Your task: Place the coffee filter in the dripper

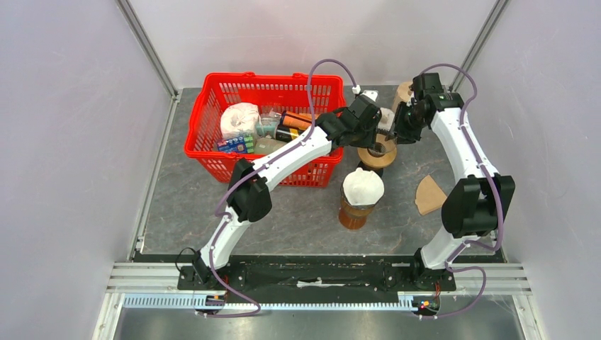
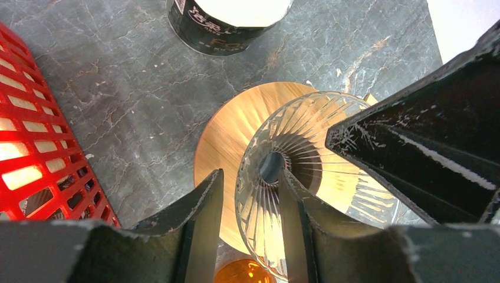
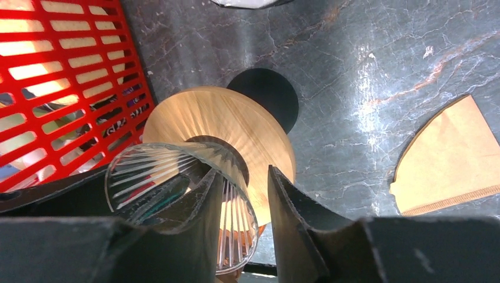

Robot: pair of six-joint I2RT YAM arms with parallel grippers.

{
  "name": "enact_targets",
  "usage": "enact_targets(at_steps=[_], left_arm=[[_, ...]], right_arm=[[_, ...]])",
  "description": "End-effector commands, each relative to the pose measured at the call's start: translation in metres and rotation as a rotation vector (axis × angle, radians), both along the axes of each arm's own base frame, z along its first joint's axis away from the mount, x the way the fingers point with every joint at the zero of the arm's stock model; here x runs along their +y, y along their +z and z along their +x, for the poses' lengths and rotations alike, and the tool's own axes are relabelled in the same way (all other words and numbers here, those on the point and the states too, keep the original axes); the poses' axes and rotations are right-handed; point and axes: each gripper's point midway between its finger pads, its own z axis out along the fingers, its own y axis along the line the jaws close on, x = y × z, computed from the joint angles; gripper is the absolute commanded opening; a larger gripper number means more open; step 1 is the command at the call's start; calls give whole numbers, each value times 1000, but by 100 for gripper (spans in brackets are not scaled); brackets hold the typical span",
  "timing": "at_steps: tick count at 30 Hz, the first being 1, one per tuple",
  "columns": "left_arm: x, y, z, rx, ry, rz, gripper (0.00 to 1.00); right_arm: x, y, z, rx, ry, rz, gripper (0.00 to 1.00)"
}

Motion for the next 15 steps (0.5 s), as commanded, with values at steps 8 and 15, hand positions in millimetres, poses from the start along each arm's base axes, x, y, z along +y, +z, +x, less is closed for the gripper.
enact_targets(at_steps=[8,15], left_arm=[[4,59,2,-86,-26,-68,63],[9,97,0,-147,-38,-109,82]], right_arm=[[1,72,13,-227,-19,26,59],[-17,124,5,-402,-89,-31,97]])
